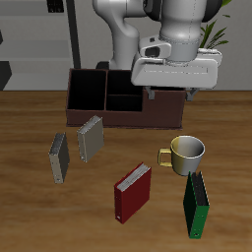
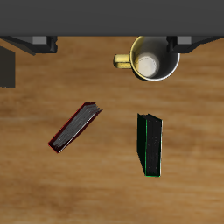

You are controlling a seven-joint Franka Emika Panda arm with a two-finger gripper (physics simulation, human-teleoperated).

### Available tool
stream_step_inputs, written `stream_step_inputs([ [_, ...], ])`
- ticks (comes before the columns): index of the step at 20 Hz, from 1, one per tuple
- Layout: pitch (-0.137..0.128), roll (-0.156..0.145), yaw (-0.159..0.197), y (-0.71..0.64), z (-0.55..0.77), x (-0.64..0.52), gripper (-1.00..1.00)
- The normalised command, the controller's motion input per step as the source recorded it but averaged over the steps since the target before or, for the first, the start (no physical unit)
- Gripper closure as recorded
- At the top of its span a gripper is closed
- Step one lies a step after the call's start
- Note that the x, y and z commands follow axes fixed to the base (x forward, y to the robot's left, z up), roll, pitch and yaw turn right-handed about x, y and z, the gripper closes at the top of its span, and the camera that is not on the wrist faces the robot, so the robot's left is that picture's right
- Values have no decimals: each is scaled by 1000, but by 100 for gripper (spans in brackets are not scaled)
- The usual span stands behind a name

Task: Place the green book into the back desk caddy's right compartment

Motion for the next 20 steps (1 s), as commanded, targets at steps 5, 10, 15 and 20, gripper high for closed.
stream_step_inputs([
  [5, -22, -3, 56, 238, -9, 367, -100],
  [10, -15, -42, 39, 11, -34, 370, -100],
  [15, -7, -8, 20, -39, -83, 273, -100],
  [20, 14, -9, 9, 26, -254, 297, -100],
])
